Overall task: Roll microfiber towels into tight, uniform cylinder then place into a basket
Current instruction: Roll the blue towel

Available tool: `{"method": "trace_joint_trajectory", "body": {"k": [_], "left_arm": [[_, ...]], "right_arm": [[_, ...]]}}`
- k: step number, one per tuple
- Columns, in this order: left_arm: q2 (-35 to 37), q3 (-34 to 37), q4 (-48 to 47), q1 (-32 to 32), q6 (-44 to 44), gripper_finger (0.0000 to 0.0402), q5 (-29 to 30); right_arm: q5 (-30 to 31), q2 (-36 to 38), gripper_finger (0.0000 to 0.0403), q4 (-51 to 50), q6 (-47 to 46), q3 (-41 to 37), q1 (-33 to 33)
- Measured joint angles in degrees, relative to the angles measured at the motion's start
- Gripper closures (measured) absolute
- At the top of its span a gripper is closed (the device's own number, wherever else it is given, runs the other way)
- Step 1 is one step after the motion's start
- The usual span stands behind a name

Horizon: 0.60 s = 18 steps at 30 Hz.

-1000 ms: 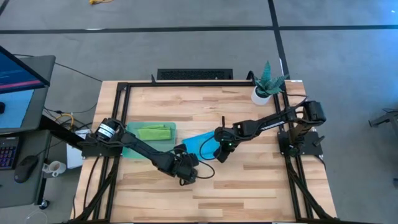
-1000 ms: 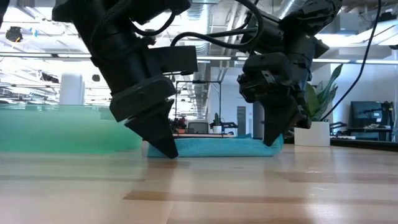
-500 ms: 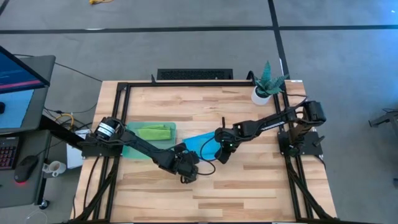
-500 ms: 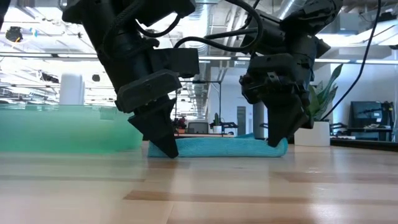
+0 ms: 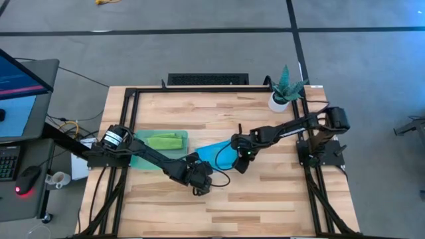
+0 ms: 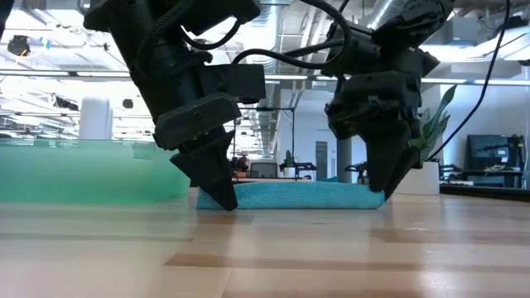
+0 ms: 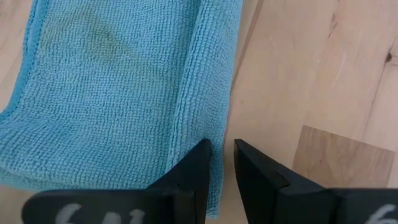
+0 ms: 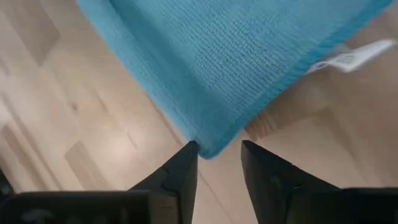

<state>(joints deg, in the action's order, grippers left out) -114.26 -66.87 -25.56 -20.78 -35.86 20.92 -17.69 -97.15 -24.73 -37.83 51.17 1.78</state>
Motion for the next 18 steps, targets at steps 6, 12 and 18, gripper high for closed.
{"method": "trace_joint_trajectory", "body": {"k": [6,12,18], "left_arm": [[0.0,0.0,0.0,0.0,0.0,0.0334,-0.1],[0.0,0.0,0.0,0.0,0.0,0.0334,-0.1],[0.0,0.0,0.1,0.1,0.0,0.0334,-0.2]], "right_arm": [[3.0,6.4,0.0262,-3.0,1.9,0.0,0.5],[13.6,15.2,0.0266,-3.4,5.4,-0.8,6.6],[16.5,16.2,0.0265,12.4,7.0,-7.7,13.3]]}}
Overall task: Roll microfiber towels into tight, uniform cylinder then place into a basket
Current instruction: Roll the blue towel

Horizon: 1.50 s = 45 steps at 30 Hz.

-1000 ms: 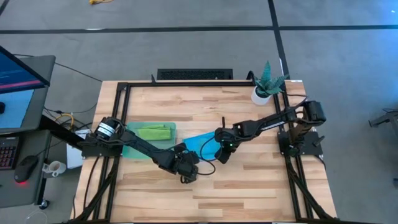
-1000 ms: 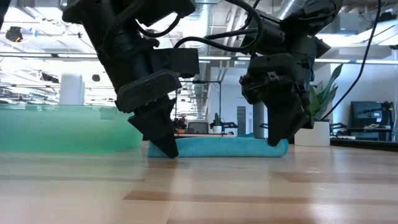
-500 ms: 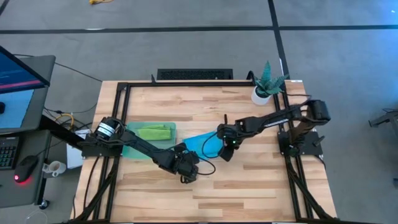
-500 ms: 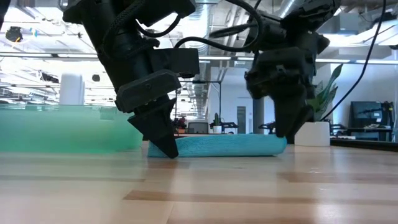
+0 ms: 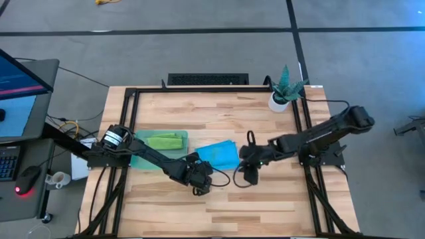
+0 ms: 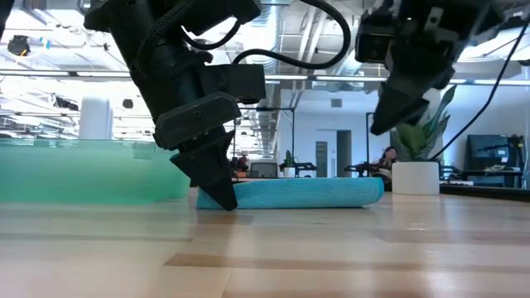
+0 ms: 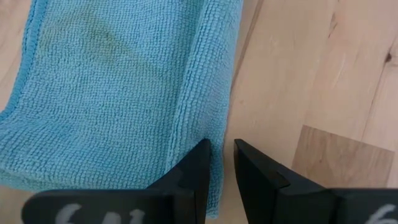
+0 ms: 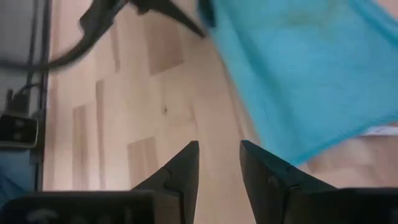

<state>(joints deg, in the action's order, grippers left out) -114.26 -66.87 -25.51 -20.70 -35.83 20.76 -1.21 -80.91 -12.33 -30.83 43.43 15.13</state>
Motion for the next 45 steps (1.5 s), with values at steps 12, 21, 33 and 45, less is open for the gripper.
{"method": "trace_joint_trajectory", "body": {"k": [12,21,33,45], "left_arm": [[0.1,0.0,0.0,0.8,-0.2,0.0334,-1.5],[0.1,0.0,0.1,0.8,-0.3,0.0334,-1.5],[0.1,0.0,0.1,0.8,-0.4,0.0334,-1.5],[0.1,0.0,0.1,0.8,-0.4,0.0334,-1.6]], "right_arm": [[-6.5,-9.4,0.0276,15.2,9.4,-3.7,-0.8],[-7.3,-13.1,0.0281,18.3,8.4,-3.7,-4.0],[-4.6,-13.1,0.0282,19.2,6.9,-3.6,-7.3],[-4.9,-9.2,0.0282,18.8,6.9,-3.6,-6.4]]}}
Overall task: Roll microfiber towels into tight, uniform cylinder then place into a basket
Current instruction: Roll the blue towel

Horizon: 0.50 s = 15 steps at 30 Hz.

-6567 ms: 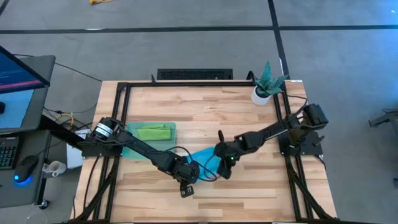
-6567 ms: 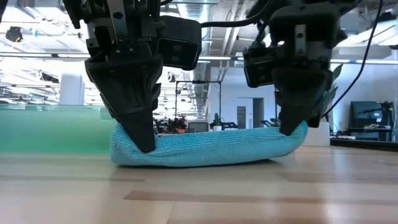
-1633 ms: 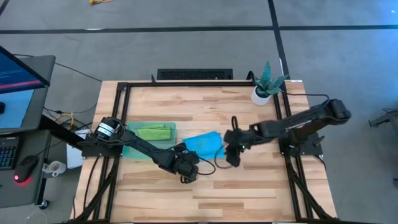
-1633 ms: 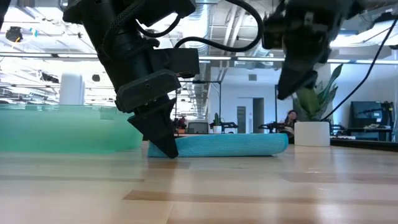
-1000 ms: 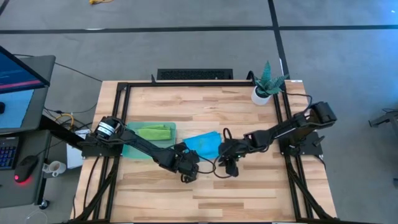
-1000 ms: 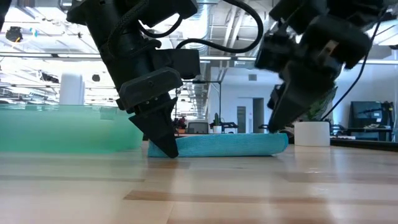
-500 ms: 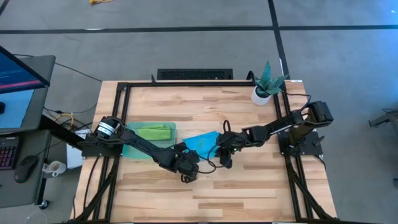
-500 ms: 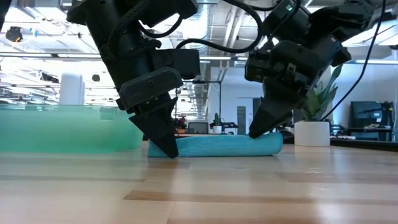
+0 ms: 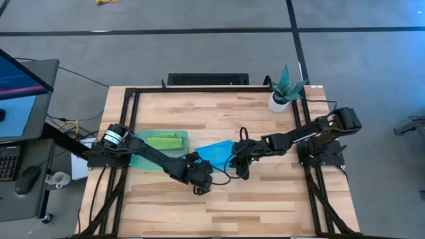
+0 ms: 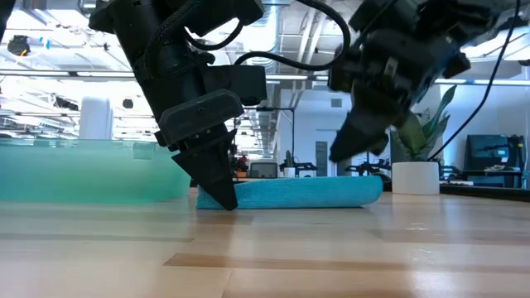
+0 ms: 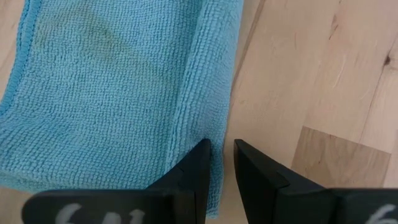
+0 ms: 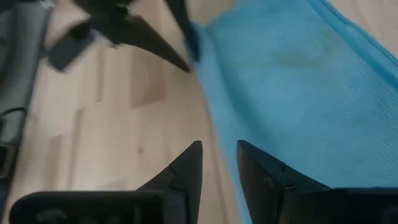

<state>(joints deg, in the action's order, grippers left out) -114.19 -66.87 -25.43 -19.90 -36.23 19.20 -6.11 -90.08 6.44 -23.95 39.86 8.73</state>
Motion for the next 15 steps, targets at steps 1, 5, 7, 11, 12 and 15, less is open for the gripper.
{"method": "trace_joint_trajectory", "body": {"k": [1,5,7,11,12,15], "left_arm": [[0.0,0.0,0.0,0.0,0.0,0.0334,0.0],[0.0,0.0,0.0,0.0,0.0,0.0334,0.0],[0.0,0.0,0.0,0.0,0.0,0.0334,0.0],[0.0,0.0,0.0,0.0,0.0,0.0334,0.0],[0.0,0.0,0.0,0.0,0.0,0.0334,0.0],[0.0,0.0,0.0,0.0,0.0,0.0334,0.0]], "right_arm": [[0.0,0.7,0.0282,0.1,0.0,0.0,0.5],[0.4,1.1,0.0282,0.2,0.0,0.0,3.5],[0.6,0.0,0.0282,0.5,0.0,0.0,5.0],[1.4,-3.3,0.0282,0.8,0.0,0.0,6.9],[1.5,-4.0,0.0282,1.2,0.0,0.0,7.0],[2.2,-6.0,0.0282,2.0,0.0,0.0,6.5]]}}
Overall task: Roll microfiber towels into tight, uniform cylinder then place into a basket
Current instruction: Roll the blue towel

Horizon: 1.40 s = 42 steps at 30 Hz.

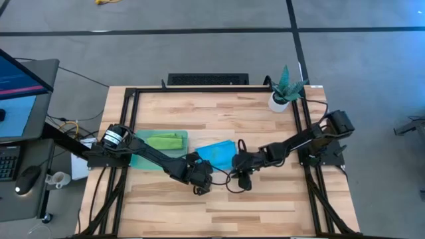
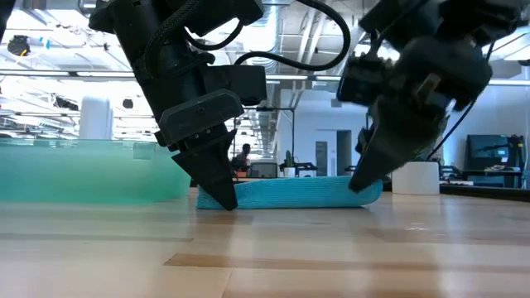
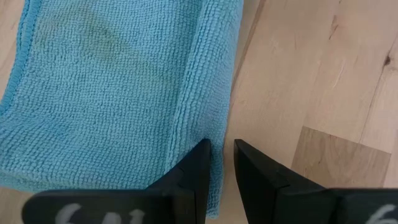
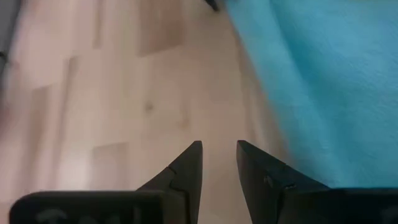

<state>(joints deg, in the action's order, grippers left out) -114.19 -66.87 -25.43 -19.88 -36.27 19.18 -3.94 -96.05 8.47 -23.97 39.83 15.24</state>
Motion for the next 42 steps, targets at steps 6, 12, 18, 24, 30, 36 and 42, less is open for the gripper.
{"method": "trace_joint_trajectory", "body": {"k": [6,12,18,24,30,36,42], "left_arm": [[0.0,0.0,0.0,0.0,0.0,0.0334,-0.2],[0.0,0.0,0.0,0.0,0.0,0.0334,-0.5],[0.0,0.0,0.0,0.0,1.3,0.0334,-0.5],[0.0,0.0,0.0,-0.1,5.2,0.0334,0.0],[1.0,0.2,-0.1,-2.1,8.1,0.0334,5.3],[4.7,0.6,-2.1,-5.5,7.0,0.0334,6.5],[6.1,0.5,2.3,-9.3,9.7,0.0334,13.2]], "right_arm": [[2.5,-0.6,0.0282,1.1,0.0,0.0,-2.2],[4.3,-1.1,0.0282,0.7,-1.3,0.0,-4.6],[5.7,-3.8,0.0282,1.4,-4.3,0.2,-6.3],[4.1,-4.2,0.0282,0.7,-9.7,0.3,-7.9],[1.2,-4.1,0.0282,-1.7,-14.7,0.4,-7.7],[0.2,-4.2,0.0287,-2.0,-20.0,0.3,-5.0],[-0.3,-4.2,0.0301,-1.8,-23.7,0.2,-2.1]]}}
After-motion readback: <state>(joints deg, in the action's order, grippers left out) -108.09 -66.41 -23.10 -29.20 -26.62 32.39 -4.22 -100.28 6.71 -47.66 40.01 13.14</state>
